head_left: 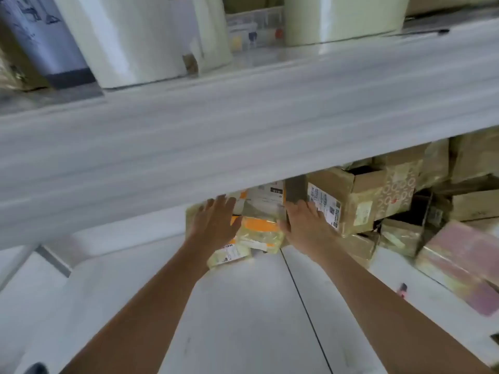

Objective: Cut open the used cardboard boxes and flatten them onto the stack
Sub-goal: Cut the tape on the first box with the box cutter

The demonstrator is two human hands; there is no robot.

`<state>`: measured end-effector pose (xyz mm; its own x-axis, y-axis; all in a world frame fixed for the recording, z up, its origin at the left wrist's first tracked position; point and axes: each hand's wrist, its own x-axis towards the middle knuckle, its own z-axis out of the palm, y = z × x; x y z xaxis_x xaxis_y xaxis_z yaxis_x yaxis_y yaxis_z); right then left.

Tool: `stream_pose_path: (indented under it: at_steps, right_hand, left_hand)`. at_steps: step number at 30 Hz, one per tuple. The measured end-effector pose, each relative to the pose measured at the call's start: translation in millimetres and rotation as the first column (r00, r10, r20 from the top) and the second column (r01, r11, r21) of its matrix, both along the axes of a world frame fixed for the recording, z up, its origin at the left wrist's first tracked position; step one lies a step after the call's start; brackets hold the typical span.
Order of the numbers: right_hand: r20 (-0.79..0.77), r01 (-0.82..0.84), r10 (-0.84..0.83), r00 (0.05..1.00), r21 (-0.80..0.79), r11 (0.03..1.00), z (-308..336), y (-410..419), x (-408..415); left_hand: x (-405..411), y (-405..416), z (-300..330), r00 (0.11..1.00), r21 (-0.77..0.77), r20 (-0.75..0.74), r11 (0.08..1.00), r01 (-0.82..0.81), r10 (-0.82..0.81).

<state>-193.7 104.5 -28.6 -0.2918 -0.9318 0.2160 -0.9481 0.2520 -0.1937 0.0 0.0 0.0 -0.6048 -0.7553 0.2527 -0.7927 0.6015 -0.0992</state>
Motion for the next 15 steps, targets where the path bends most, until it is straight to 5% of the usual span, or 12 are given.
stream_pose_path:
  at_steps: [4,7,15]
  right_hand:
    - [0.415,-0.072,0.038,0.909,0.068,0.995,-12.4,-14.9,3.7]
    - [0.788,-0.066,0.078,0.611,-0.048,0.997,-24.4,-14.7,12.0]
    - [0.904,0.134,0.242,0.353,-0.305,0.943,-34.8,49.8,56.5]
  left_hand:
    - [0.8,-15.1,-19.5,0.994,0.195,-0.106,0.981,0.004,0.017]
    - [5.2,-16.1,-33.5,0.948,0.374,-0.314,0.924,0.078,0.047]
    - [42.7,57.4,-38.0,0.838,0.423,-0.538,0.889,0.174,0.092]
